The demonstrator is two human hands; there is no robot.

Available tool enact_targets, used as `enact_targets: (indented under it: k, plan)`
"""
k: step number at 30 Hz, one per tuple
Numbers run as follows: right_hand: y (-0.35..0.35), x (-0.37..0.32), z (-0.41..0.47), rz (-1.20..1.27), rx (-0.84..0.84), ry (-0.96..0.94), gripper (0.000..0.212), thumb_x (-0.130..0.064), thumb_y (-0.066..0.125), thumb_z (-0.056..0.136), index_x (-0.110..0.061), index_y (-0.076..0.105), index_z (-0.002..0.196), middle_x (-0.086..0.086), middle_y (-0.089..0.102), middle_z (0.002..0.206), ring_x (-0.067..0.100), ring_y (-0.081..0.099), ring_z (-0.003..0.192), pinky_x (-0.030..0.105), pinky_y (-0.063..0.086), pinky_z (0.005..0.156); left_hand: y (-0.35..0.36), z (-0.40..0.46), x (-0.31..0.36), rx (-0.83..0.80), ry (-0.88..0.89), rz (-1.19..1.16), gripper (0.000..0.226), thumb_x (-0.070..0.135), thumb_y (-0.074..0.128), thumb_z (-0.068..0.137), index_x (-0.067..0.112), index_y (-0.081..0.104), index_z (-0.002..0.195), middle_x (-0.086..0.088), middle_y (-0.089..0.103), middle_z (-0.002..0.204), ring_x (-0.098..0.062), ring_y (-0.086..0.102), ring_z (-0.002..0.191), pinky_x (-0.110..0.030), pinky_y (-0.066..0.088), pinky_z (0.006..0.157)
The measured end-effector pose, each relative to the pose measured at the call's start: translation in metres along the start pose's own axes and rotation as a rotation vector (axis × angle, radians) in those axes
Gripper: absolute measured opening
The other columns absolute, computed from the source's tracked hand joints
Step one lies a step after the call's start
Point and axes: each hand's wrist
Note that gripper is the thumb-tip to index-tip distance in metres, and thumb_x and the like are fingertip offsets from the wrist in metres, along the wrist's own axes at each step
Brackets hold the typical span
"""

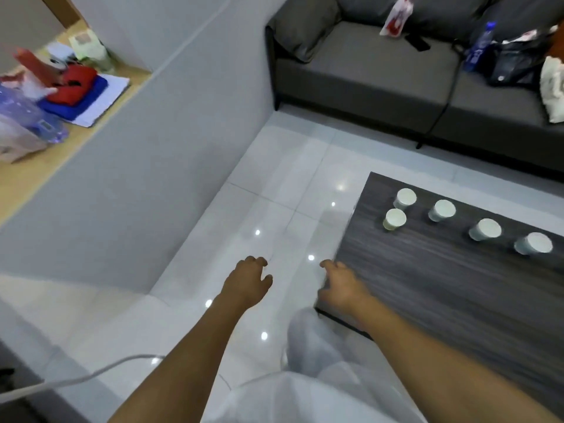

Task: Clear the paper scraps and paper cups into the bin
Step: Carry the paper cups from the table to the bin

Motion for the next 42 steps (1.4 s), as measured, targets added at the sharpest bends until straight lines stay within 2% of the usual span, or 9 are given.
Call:
enact_targets:
  k: [9,18,25,30,38,42]
  plan:
    - [-0.064,-0.015,0.113,0.108,0.073,0.138,0.062,-0.023,0.060,0.088,-0.017,0.032,0.143,0.011,0.041,0.134,0.029,0.042,0.125,0.035,0.044,0.099,-0.067,0.159,0.023,-0.084,0.136,0.096,0.044,0.034,0.049,0.095,0.015,0.045,0.135,-0.006,0.049,0.131,-0.021,0.044,0.121,-0.031,0.042,0.093]
    - [-0.154,-0.005,0.183,0.307,0.152,0.355,0.064,-0.022,0.060,0.087,-0.016,0.030,0.144,0.013,0.042,0.136,0.031,0.043,0.126,0.037,0.045,0.099,-0.122,0.294,0.103,-0.197,0.324,0.171,0.044,0.033,0.048,0.096,0.014,0.045,0.135,-0.007,0.048,0.132,-0.022,0.045,0.122,-0.032,0.042,0.094]
    - [-0.192,0.025,0.206,0.476,0.243,0.522,0.062,-0.022,0.061,0.085,-0.014,0.036,0.141,0.013,0.041,0.138,0.030,0.040,0.129,0.036,0.040,0.104,-0.131,0.378,0.172,-0.333,0.508,0.302,0.044,0.033,0.049,0.095,0.014,0.045,0.134,-0.008,0.047,0.133,-0.023,0.045,0.122,-0.030,0.040,0.095]
    - [-0.220,0.042,0.229,0.609,0.325,0.708,0.049,-0.019,0.058,0.085,-0.013,0.040,0.130,0.014,0.043,0.130,0.033,0.044,0.120,0.039,0.044,0.098,-0.137,0.443,0.236,-0.435,0.677,0.424,0.044,0.033,0.049,0.095,0.014,0.045,0.135,-0.009,0.046,0.135,-0.023,0.044,0.124,-0.031,0.039,0.099]
    - [-0.254,0.047,0.261,0.940,0.480,0.968,0.054,-0.030,0.060,0.087,-0.014,0.037,0.134,0.012,0.041,0.131,0.034,0.043,0.122,0.040,0.042,0.099,-0.143,0.512,0.346,-0.545,0.989,0.662,0.046,0.034,0.050,0.095,0.014,0.045,0.135,-0.008,0.048,0.134,-0.023,0.046,0.122,-0.035,0.044,0.098]
    - [-0.258,0.051,0.265,1.075,0.543,1.037,0.060,-0.024,0.061,0.086,-0.013,0.035,0.140,0.013,0.041,0.136,0.034,0.044,0.124,0.040,0.042,0.101,-0.123,0.516,0.386,-0.615,1.109,0.751,0.045,0.035,0.050,0.094,0.016,0.044,0.135,-0.006,0.047,0.135,-0.023,0.048,0.120,-0.034,0.044,0.098]
Point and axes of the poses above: each hand's wrist, its own z-axis towards the middle knuckle, its own y-axis out of the palm, x = y × z
